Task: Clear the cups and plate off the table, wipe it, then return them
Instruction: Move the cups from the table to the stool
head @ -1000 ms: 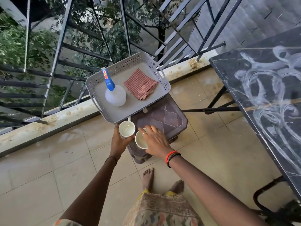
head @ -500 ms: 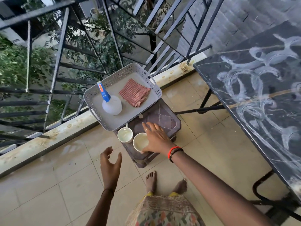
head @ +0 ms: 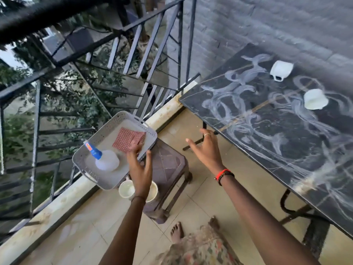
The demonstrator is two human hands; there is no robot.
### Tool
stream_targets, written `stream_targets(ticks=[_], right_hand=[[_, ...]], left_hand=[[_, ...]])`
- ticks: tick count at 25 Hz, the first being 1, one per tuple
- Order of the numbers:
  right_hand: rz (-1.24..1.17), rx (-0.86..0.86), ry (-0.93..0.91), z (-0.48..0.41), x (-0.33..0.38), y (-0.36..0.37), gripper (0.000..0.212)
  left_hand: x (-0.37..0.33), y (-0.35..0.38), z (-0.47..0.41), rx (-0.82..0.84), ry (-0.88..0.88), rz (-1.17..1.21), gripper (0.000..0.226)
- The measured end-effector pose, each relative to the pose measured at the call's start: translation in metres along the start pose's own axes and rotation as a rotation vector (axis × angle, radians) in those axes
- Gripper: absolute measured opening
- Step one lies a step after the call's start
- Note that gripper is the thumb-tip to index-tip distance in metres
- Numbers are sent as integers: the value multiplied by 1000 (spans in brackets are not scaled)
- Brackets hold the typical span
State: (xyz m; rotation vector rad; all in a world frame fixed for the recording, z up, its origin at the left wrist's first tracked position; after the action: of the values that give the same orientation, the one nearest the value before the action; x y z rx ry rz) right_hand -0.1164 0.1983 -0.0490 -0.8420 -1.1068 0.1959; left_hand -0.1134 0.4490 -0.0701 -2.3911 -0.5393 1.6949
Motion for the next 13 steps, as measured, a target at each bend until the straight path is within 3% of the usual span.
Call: stream_targets(ticks=[4, 13], right_hand=[[-127, -208, 113, -29, -32, -73, 60], [-262, -525, 289, -98, -129, -236, 42]], left_hand=[[-53, 92, -31, 261, 154, 14, 30], [-148, 288, -76, 631, 383, -42, 26]])
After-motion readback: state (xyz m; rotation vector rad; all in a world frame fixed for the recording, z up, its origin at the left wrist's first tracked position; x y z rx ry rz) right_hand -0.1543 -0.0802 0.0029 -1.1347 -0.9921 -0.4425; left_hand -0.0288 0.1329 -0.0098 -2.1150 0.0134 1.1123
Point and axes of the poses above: each hand's wrist, its own z-axis away from the middle knuckle, its own y-axis out of the palm, x = y × z, the point moved 6 cm from there along -z, towards the middle knuckle, and after that the axes turned 11 degrees about y, right-handed, at the moved point
